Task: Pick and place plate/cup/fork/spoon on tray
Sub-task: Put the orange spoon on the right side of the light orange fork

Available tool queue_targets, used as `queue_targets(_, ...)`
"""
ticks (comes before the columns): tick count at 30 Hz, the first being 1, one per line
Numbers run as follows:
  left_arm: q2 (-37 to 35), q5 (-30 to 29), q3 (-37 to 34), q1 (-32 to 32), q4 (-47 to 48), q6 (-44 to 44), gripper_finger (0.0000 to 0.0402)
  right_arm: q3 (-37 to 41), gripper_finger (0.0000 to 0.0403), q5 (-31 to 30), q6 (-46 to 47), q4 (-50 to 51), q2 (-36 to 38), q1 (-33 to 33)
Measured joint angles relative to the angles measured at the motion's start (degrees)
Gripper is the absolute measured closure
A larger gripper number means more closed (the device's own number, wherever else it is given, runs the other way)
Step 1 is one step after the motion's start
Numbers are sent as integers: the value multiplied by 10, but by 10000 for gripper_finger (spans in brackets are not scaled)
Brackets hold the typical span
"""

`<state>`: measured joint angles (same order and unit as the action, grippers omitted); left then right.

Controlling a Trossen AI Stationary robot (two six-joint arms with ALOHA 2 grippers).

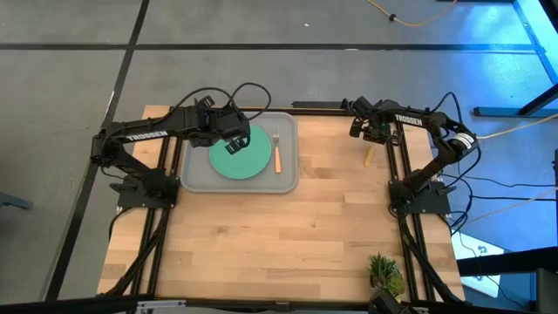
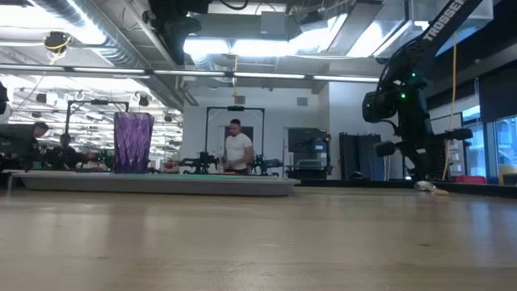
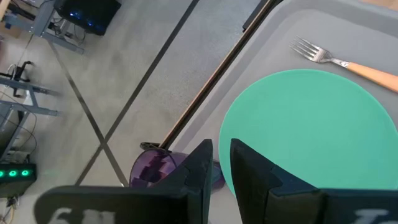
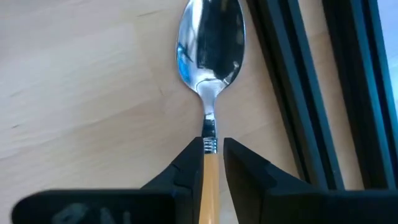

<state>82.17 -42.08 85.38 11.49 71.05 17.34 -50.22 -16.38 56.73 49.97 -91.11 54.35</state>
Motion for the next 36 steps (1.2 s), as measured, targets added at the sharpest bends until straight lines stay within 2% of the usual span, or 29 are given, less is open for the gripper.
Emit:
queue_targets(11, 0, 0, 0, 0, 0, 0, 351, 66, 334, 13, 32, -69, 3, 0)
queue_targets(19, 0, 0, 0, 0, 0, 0, 351, 70, 335, 11, 15, -83, 2, 0)
queue_targets(27, 0, 0, 0, 0, 0, 0, 351, 79, 398, 28, 7, -92, 2, 0)
queue_targets(36, 0, 0, 0, 0, 0, 0, 351, 58, 402, 45, -22, -83, 0, 0)
